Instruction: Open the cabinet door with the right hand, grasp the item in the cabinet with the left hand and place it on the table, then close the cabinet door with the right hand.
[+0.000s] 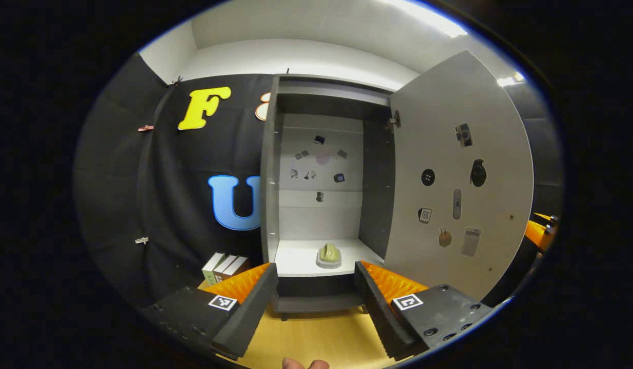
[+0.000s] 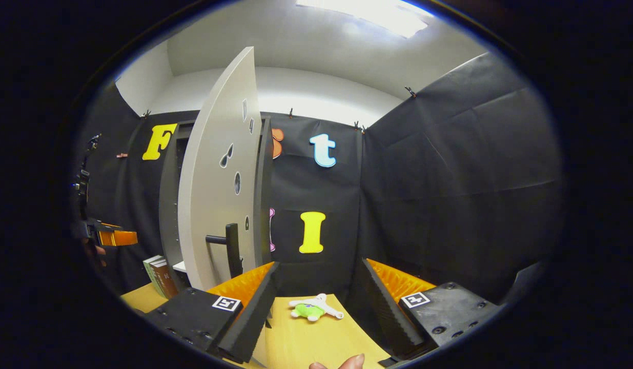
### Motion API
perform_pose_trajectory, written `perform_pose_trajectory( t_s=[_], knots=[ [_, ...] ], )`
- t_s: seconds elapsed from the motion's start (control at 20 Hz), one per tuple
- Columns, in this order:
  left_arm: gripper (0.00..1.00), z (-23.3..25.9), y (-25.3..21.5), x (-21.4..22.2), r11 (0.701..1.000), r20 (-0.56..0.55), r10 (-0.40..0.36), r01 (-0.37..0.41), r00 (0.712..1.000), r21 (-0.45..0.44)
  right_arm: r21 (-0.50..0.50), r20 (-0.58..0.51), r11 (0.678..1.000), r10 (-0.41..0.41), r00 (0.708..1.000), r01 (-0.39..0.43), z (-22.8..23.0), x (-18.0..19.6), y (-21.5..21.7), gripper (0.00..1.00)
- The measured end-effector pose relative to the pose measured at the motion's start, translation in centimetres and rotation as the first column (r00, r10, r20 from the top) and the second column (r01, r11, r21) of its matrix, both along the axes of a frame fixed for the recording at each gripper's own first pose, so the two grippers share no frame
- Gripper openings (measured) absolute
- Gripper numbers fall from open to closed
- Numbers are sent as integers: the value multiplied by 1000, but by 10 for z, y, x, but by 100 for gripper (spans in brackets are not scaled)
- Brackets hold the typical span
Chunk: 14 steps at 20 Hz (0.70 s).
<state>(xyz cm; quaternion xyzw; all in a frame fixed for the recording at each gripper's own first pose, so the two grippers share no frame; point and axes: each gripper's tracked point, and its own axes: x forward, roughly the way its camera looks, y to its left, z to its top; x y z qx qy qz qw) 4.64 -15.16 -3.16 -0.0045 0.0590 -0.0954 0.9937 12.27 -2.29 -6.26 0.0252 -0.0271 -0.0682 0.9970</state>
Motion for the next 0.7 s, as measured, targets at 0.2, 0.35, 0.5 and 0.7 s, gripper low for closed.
perform_pose_trajectory(
  t_s=[0.2, 0.35, 0.5, 0.7],
  knots=[
    [93, -13, -30, 39, 998, -43, -61, 61, 997, -13, -35, -60, 999, -40, 997, 38, -17, -3, -29, 94],
    [93, -20, -43, 74, 996, -76, -80, 78, 994, -31, -57, -81, 998, -40, 996, 35, -26, 1, -43, 98],
    [92, -30, -54, 110, 995, -120, -97, 95, 988, -30, -61, -86, 997, -52, 995, 47, -23, 6, -60, 98],
    [89, -53, -59, 161, 996, -183, -90, 87, 979, -25, -59, -101, 997, -63, 993, 57, -29, 14, -72, 98]
  ],
)
